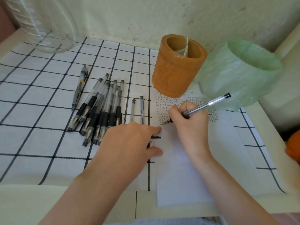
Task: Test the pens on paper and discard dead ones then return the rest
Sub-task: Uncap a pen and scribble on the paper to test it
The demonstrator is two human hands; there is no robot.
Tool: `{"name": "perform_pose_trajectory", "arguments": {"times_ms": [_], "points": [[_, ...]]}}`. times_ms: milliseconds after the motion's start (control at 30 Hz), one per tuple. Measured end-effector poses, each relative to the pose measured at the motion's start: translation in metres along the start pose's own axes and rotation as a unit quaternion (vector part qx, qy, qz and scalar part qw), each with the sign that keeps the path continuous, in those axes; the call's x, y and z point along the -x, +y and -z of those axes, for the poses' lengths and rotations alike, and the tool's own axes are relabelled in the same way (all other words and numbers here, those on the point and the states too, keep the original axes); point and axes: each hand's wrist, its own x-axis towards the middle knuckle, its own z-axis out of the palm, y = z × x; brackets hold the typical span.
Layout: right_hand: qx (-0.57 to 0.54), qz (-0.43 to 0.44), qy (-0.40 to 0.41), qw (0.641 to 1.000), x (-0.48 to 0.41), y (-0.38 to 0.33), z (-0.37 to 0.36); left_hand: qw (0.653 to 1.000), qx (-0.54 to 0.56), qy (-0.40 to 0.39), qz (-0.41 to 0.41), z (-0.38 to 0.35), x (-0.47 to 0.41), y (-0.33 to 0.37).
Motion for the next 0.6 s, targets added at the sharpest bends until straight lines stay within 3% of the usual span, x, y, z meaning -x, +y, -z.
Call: {"name": "perform_pose_trajectory", "arguments": {"times_ms": [600], "points": [[0.004, -0.007, -0.011, 1.000, 0.0000, 0.0003, -0.0003, 1.000, -0.004, 0.002, -0.001, 0.0011, 0.0003, -0.0006]]}}
